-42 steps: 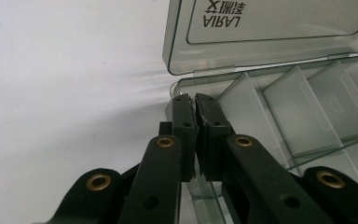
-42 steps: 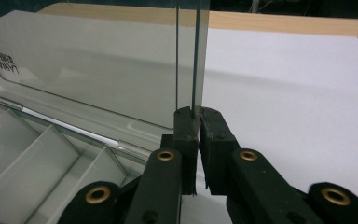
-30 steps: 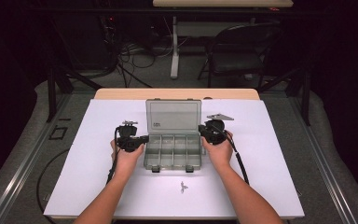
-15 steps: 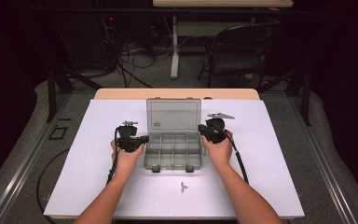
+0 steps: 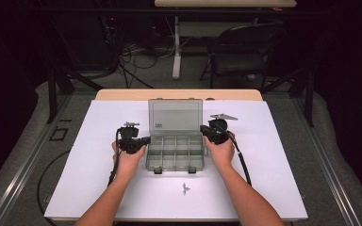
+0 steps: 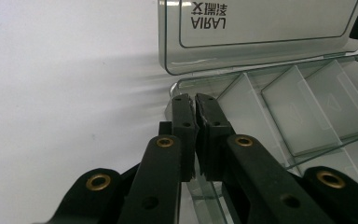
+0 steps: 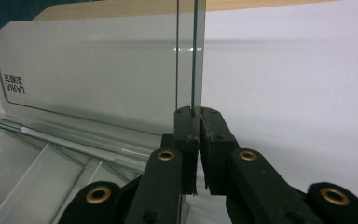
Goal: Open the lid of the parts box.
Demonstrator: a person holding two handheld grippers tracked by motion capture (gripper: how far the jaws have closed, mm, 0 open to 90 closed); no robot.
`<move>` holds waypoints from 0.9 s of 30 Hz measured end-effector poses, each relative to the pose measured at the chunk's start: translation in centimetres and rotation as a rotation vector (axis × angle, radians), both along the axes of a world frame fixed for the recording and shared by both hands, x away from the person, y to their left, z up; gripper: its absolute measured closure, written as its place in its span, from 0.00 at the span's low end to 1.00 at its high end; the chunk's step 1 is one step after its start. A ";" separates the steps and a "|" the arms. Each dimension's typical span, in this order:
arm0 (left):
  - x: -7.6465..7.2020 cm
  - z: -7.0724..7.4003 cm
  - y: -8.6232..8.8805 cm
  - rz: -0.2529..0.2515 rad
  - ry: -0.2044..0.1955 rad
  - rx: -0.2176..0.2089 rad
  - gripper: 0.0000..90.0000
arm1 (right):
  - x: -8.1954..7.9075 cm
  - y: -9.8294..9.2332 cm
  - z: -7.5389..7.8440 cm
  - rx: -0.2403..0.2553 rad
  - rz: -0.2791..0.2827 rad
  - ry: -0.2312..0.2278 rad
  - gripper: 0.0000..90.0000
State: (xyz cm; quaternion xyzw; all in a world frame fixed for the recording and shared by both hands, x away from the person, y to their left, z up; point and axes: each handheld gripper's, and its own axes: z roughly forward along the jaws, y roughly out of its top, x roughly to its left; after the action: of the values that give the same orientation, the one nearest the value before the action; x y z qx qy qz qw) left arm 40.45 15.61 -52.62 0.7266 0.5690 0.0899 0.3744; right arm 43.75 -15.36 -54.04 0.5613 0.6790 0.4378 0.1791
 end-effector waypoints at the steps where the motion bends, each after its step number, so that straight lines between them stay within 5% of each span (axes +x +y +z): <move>1: 0.0 0.0 0.0 0.001 0.000 0.000 0.97 | 0.0 0.0 0.0 -0.001 0.000 -0.001 0.96; 27: -0.1 0.0 -0.1 0.004 -0.006 0.001 0.97 | 0.4 0.0 -0.9 0.002 -0.010 0.010 0.96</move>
State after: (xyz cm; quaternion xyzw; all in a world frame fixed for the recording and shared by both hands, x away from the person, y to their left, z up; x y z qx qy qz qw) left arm 40.35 15.55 -52.66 0.7255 0.5692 0.0931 0.3754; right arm 44.19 -15.34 -54.91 0.5669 0.6769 0.4347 0.1774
